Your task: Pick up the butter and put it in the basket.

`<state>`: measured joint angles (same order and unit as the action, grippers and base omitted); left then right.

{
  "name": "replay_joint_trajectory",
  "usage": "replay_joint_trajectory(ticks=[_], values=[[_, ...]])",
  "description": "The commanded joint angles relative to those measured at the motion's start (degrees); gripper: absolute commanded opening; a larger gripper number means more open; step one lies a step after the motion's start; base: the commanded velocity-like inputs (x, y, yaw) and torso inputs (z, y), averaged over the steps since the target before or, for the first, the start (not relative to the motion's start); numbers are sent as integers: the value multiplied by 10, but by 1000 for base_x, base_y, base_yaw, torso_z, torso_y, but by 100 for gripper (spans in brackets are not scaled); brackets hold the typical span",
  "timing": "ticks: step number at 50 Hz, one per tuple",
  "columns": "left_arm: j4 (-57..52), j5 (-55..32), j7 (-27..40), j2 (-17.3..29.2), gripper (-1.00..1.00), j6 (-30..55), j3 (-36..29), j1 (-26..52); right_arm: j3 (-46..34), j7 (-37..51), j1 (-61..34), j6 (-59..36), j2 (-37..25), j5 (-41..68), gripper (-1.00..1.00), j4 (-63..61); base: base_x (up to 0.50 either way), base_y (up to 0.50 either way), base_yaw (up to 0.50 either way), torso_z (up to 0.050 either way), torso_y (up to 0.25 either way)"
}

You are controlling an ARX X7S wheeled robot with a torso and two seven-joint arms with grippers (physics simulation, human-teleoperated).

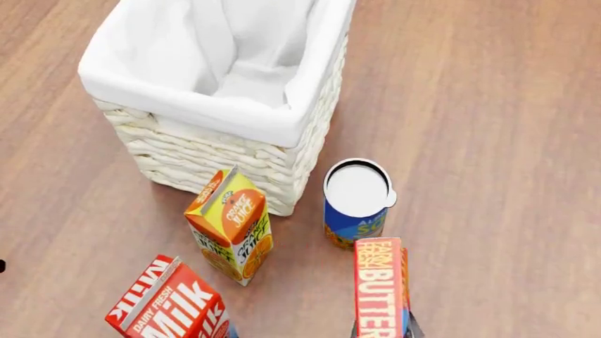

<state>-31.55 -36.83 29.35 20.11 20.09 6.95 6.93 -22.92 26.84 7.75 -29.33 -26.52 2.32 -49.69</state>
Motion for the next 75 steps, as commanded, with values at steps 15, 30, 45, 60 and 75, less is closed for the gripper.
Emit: replay_joint_trajectory(ticks=[15, 30, 45, 60, 75], values=[[5, -7, 5, 2, 100, -3, 3, 7, 283, -403, 56, 7, 265, -241, -100, -103, 0, 0, 0, 1, 1], [12, -7, 9, -1, 100, -8, 2, 11, 339, -646, -164, -196, 265, -408, -100, -103, 0, 0, 0, 0, 1], [11, -8, 14, -1, 100, -10, 0, 10, 315, -786, -302, -311, 230, -531, -100, -71, 0, 0, 0, 1, 1], [12, -11, 18, 0, 100, -10, 0, 10, 274, -846, -394, -381, 174, -589, -100, -14, 0, 0, 0, 0, 1], [11, -12, 23, 0, 100, -10, -2, 11, 253, -894, -513, -429, 143, -595, -100, 82, 0, 0, 0, 1, 1]])
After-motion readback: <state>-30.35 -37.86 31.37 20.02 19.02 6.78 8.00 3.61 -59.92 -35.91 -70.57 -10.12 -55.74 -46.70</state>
